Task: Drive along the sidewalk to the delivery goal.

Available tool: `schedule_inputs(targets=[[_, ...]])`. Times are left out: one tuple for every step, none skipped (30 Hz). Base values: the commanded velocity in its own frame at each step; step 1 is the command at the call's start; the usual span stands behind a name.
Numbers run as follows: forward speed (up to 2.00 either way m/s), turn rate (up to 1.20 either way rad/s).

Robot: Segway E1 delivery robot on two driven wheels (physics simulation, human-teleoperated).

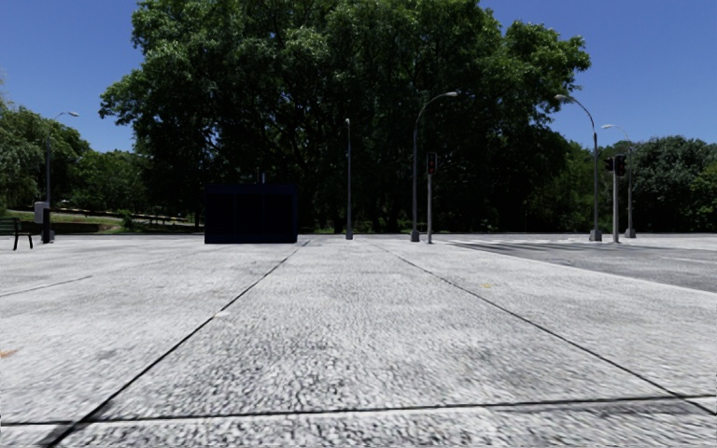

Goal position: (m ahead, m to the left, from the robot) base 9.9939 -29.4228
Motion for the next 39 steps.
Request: schedule_inputs(targets=[[2.0,0.0],[2.0,0.0],[2.0,0.0],[2.0,0.0],[2.0,0.0],[2.0,0.0],[2.0,0.0],[2.0,0.0],[2.0,0.0],[2.0,0.0],[2.0,0.0],[2.0,0.0],[2.0,0.0],[2.0,0.0],[2.0,0.0],[2.0,0.0],[2.0,0.0],[2.0,0.0],[2.0,0.0],[2.0,0.0],[2.0,0.0],[2.0,0.0],[2.0,0.0],[2.0,0.0],[2.0,0.0],[2.0,0.0],[2.0,0.0],[2.0,0.0],[2.0,0.0],[2.0,0.0],[2.0,0.0],[2.0,0.0],[2.0,0.0],[2.0,0.0],[2.0,0.0],[2.0,0.0],[2.0,0.0],[2.0,0.0],[2.0,0.0]])
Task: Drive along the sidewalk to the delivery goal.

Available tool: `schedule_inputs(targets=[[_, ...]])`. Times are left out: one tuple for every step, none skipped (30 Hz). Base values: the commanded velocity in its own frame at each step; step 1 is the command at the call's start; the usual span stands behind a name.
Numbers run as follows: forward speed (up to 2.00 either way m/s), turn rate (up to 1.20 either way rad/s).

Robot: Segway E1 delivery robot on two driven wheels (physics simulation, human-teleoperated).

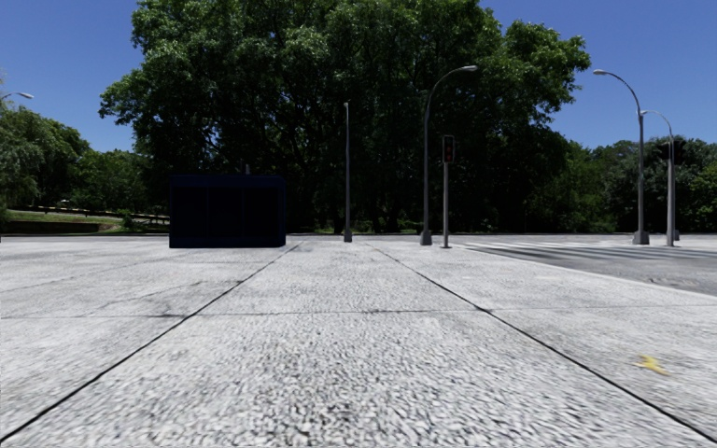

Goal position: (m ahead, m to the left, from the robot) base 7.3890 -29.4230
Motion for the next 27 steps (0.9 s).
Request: schedule_inputs(targets=[[2.0,0.0],[2.0,0.0],[2.0,0.0],[2.0,0.0],[2.0,0.0],[2.0,0.0],[2.0,0.0],[2.0,0.0],[2.0,0.0],[2.0,0.0],[2.0,0.0],[2.0,0.0],[2.0,0.0],[2.0,0.0],[2.0,0.0],[2.0,0.0],[2.0,0.0],[2.0,0.0],[2.0,0.0],[2.0,0.0],[2.0,0.0],[2.0,0.0],[2.0,0.0],[2.0,0.0],[2.0,0.0],[2.0,0.0],[2.0,0.0]])
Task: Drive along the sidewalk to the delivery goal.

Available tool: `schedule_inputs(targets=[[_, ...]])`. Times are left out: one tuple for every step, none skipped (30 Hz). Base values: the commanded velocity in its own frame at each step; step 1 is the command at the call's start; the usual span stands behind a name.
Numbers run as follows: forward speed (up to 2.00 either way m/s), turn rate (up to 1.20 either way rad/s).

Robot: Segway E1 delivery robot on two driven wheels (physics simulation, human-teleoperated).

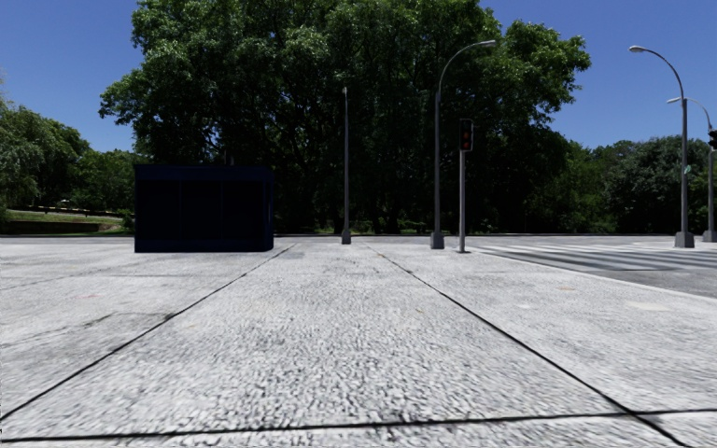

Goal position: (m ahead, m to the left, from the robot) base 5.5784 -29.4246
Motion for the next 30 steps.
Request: schedule_inputs(targets=[[2.0,0.0],[2.0,0.0],[2.0,0.0],[2.0,0.0],[2.0,0.0],[2.0,0.0],[2.0,0.0],[2.0,0.0],[2.0,0.0],[2.0,0.0],[2.0,0.0],[2.0,0.0],[2.0,0.0],[2.0,0.0],[2.0,0.0],[2.0,0.0],[2.0,0.0],[2.0,0.0],[2.0,0.0],[2.0,0.0],[2.0,0.0],[2.0,0.0],[2.0,0.0],[2.0,0.0],[2.0,0.0],[2.0,0.0],[2.0,0.0],[2.0,0.0],[2.0,0.0],[2.0,0.0]])
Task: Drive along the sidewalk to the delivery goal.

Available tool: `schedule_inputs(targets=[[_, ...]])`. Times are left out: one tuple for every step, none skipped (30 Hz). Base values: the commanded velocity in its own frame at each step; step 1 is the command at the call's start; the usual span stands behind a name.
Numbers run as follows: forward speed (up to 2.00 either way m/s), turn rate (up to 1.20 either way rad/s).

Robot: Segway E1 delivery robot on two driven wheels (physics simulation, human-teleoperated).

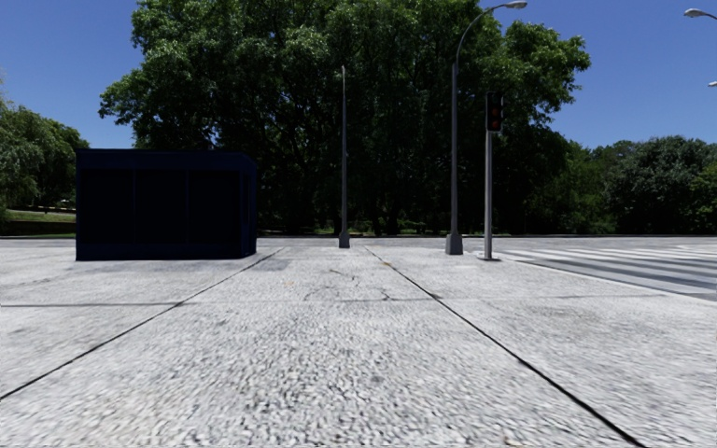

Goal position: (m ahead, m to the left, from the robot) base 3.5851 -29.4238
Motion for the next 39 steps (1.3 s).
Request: schedule_inputs(targets=[[2.0,0.0],[2.0,0.0],[2.0,0.0],[2.0,0.0],[2.0,0.0],[2.0,0.0],[2.0,0.0],[2.0,0.0],[2.0,0.0],[2.0,0.0],[2.0,0.0],[2.0,0.0],[2.0,0.0],[2.0,0.0],[2.0,0.0],[2.0,0.0],[2.0,0.0],[2.0,0.0],[2.0,0.0],[2.0,0.0],[2.0,0.0],[2.0,0.0],[2.0,0.0],[2.0,0.0],[2.0,0.0],[2.0,0.0],[2.0,0.0],[2.0,0.0],[2.0,0.0],[2.0,0.0],[2.0,0.0],[2.0,0.0],[2.0,0.0],[2.0,0.0],[2.0,0.0],[2.0,0.0],[2.0,0.0],[2.0,0.0],[2.0,0.0]])
